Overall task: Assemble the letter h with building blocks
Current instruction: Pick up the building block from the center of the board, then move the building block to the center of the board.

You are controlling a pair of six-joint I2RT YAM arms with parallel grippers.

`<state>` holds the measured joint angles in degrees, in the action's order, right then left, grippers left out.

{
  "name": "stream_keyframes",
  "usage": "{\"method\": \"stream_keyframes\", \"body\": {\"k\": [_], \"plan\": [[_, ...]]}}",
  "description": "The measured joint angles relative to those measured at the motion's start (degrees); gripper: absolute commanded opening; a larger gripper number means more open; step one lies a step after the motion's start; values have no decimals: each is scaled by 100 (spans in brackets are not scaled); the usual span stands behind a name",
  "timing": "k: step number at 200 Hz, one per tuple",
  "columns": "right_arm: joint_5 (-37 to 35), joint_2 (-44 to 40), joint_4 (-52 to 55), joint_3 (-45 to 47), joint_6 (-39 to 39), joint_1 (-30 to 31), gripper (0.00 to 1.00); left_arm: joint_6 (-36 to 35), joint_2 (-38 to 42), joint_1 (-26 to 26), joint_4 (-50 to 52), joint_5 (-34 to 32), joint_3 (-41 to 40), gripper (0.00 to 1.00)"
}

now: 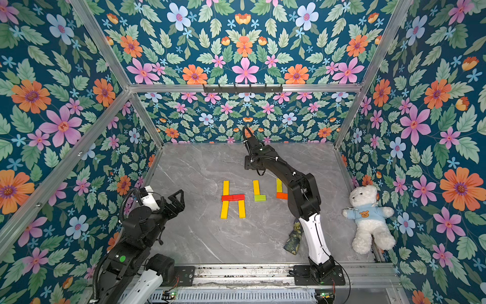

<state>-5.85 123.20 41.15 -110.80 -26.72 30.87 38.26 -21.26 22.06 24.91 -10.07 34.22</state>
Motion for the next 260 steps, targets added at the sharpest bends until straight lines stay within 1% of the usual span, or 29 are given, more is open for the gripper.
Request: {"method": "stream_keyframes", "body": {"k": [40, 61, 74, 89, 120, 140, 156, 214, 260], "plan": [[109, -1659, -243, 2041, -216, 201, 55, 2, 44, -4, -4, 66, 0, 100], [122, -2365, -356, 2988, -376, 256, 56, 2, 55, -9, -4, 92, -2, 100], [122, -2627, -363, 3429, -461, 262, 56, 2, 57, -11, -7, 94, -7, 100], [142, -2736, -365, 3790, -511, 212, 56, 2, 61, -13, -7, 114, -7, 100], [267, -3005, -361, 4496, -673, -39, 56, 2, 111, -22, -7, 111, -7, 100], [426, -3014, -400, 4739, -717, -153, 56, 2, 122, -22, -7, 109, -7, 100], [442, -2883, -396, 4752, -713, -256, 56, 2, 120, -22, -4, 111, -7, 100], [568, -1996, -452, 4426, -544, -525, 56, 0, 120, -26, -2, 87, 7, 100], [509, -1591, -439, 4061, -345, -909, 56, 0, 96, -26, -2, 87, 42, 100]]}}
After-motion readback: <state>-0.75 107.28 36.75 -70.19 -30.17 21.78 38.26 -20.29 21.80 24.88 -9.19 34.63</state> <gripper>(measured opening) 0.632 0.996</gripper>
